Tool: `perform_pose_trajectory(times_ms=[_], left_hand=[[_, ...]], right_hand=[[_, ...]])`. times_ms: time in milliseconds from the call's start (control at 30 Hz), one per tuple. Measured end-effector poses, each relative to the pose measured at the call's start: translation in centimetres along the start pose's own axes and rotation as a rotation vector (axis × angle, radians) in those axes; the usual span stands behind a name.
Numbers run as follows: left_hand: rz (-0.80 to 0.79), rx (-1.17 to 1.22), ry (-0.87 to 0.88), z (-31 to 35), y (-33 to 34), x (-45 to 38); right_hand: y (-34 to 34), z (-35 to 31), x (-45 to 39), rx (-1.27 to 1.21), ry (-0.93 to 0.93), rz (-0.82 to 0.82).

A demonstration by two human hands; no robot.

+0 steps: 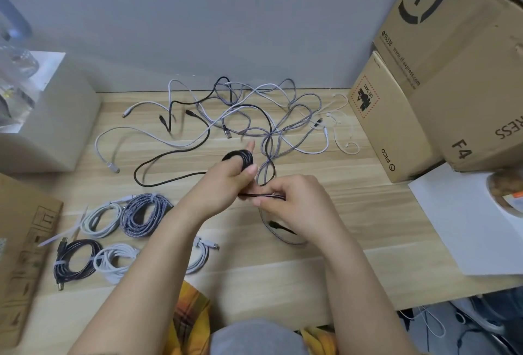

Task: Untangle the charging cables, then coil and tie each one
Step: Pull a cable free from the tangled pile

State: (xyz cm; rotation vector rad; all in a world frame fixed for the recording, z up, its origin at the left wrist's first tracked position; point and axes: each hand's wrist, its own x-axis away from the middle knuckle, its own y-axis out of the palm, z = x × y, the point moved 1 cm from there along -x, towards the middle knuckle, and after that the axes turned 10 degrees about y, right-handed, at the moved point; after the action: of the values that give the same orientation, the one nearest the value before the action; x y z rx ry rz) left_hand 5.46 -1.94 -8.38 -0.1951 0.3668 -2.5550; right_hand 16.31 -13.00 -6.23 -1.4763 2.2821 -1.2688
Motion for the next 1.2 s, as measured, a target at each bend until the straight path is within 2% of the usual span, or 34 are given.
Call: perform_pose_trajectory(times_ms=[133,333,467,567,667,733,833,900,967,1067,1200], left_hand=[[-0.156,0.073,-0.103,0.3,-0.5,1.0],[-0.387,0.588,-0.129,0.0,-0.8,1.6],[-0.485,0.980,0.016,0.0,-0.8,1.3],[-0.567,1.332,0.103,0.4,-0.7,0.8],[-0.509,1.519,0.164,1.1,-0.8,0.3],[-0.312,1.493,0.185,1.7,-0.6,0.1],[0.106,1.241,0.149,2.4,-0.6,-0.3],[0.239,1.056,0.138,2.3,-0.4,-0.5],[0.267,0.883,0.114,1.9,-0.1,-0.6],[0.178,0.644,0.077,1.2,0.5,-0.4],[0.040,0.331,0.003,1.2,1.1,0.1]], right_hand=[[-1.7,0.5,-0.3,-0.185,0.068,0.162],[-1.7,0.9,-0.6,-0.408,0.007,0.175],[-0.7,1.1,-1.1,-0.531,-0.032,0.101],[0.6,1.2,-1.4,-0.584,0.003,0.004],[1.6,1.4,-1.3,-0.601,0.068,-0.140],[2.2,1.5,-1.1,-0.453,0.074,-0.183],[2.6,1.1,-0.7,-0.166,0.050,-0.202],[2.4,0.5,-0.1,-0.031,0.006,-0.236],[2.0,-0.3,0.4,0.126,-0.051,-0.241],[1.1,-1.2,0.9,0.240,-0.138,-0.163],[-0.6,-1.3,1.0,0.106,-0.082,0.002]])
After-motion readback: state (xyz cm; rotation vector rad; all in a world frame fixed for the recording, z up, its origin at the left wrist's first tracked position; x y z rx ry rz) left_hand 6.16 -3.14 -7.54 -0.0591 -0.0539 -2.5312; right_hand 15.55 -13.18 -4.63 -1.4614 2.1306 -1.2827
